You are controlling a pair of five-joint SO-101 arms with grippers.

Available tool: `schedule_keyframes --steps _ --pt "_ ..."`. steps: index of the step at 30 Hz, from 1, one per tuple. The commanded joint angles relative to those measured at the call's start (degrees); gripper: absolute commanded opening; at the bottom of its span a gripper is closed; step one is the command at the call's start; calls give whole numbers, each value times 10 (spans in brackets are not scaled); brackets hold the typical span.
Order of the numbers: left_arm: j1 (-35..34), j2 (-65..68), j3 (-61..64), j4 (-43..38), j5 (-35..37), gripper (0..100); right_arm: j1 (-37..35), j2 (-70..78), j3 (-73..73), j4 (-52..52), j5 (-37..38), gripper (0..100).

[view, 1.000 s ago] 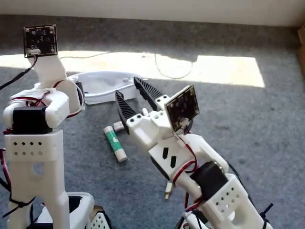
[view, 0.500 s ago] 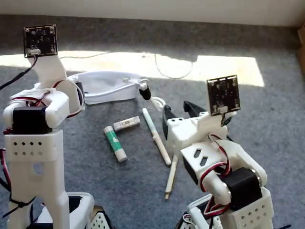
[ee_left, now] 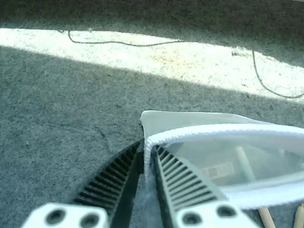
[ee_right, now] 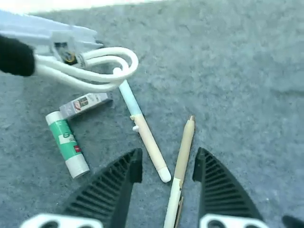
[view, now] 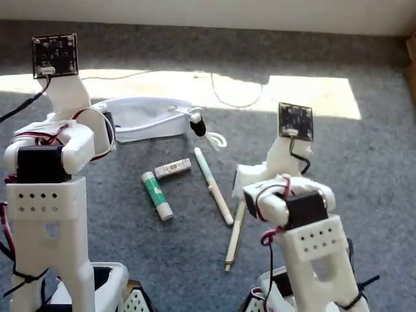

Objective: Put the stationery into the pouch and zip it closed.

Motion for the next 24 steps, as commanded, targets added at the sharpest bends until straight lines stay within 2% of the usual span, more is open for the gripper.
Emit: schedule_keyframes --steps 1,14,24 --pt "5 4 14 -7 1 7 7 96 -2 -44 -19 173" --pt "5 4 15 -7 1 7 9 274 4 -121 -19 173" --pt "5 4 15 -7 1 7 9 394 -1 -125 -19 173"
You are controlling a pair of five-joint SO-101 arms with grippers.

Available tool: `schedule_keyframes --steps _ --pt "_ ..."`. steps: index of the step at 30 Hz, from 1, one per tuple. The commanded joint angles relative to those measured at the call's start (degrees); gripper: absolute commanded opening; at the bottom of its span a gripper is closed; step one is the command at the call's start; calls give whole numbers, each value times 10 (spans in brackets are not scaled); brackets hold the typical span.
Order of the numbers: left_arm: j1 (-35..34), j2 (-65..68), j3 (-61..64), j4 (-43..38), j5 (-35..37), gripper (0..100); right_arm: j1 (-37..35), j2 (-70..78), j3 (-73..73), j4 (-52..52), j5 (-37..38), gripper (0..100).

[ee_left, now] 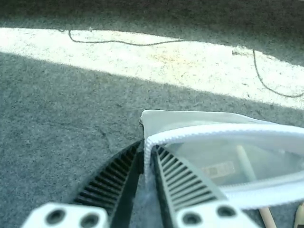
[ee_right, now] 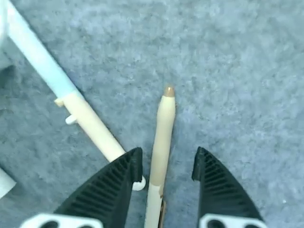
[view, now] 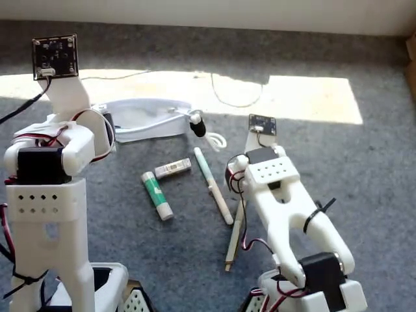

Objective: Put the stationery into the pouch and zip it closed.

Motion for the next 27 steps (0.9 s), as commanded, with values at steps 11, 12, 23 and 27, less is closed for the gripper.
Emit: schedule_keyframes --steps 11,12,23,27 --pt "5 5 7 -5 1 7 7 103 -6 -72 -3 173" --pt "5 5 7 -5 1 7 7 103 -6 -73 -3 173" --pt "5 5 7 -5 1 7 4 101 -44 -73 -2 173" --pt "5 5 7 -5 1 7 4 100 -53 -73 -2 173"
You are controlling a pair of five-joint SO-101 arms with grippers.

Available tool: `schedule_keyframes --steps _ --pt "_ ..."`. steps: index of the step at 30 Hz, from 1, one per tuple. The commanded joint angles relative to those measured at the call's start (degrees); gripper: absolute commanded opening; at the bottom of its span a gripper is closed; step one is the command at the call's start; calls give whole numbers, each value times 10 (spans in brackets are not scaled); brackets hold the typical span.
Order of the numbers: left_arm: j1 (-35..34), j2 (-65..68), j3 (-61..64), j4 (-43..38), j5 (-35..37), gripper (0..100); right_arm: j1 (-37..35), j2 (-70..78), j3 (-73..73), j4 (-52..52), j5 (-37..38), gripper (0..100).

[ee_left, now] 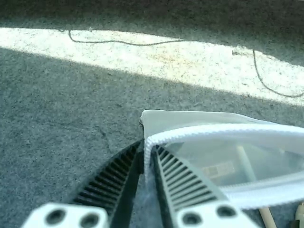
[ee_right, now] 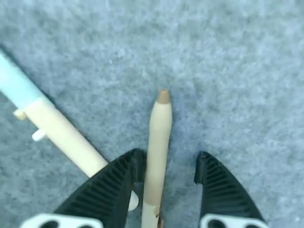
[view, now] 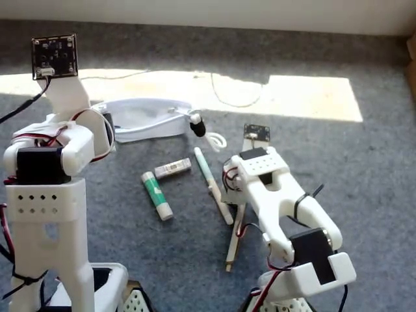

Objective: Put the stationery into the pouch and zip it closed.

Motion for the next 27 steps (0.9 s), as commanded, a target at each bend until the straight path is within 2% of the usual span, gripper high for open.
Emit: schedule_keyframes --steps 1,9,14,27 --pt "5 5 7 -5 1 7 5 -1 -42 -25 -1 173" --pt "5 5 7 -5 1 7 -4 -48 -41 -10 -1 127" --pt "5 5 13 -6 0 7 -4 -22 -37 -63 -1 119" --pt "5 5 13 -6 -1 7 11 9 -41 -29 -1 115"
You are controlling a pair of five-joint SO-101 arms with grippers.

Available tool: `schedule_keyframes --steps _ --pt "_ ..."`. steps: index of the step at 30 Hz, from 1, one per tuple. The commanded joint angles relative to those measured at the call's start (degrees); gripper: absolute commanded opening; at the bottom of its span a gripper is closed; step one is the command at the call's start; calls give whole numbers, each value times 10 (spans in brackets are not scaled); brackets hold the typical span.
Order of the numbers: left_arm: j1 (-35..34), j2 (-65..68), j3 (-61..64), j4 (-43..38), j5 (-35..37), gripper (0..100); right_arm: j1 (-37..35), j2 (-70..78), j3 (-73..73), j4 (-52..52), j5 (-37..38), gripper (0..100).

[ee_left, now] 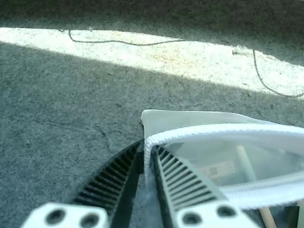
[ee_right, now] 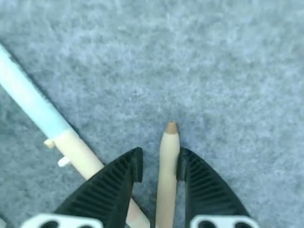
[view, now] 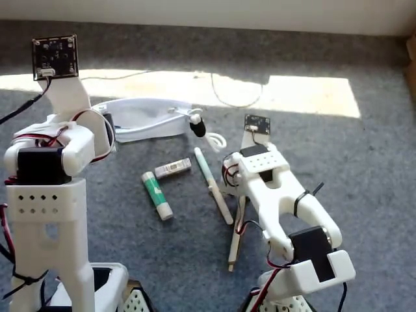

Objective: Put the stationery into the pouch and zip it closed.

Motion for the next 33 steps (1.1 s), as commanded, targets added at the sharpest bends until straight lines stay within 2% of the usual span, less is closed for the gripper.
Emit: schedule_keyframes --steps 1,3,7,13,18,33 --pt "5 5 11 -6 -1 7 7 0 -25 15 -1 115" --pt "5 5 11 -6 -1 7 7 0 -24 18 -1 101" --pt "5 5 11 -6 -1 7 7 0 -24 17 4 9" --pt "5 5 11 -5 -1 7 40 -4 -27 18 43 5" --pt "5 5 11 -5 0 7 48 -15 -43 83 43 5" --pt "5 5 11 -5 0 7 40 -348 -64 152 44 5"
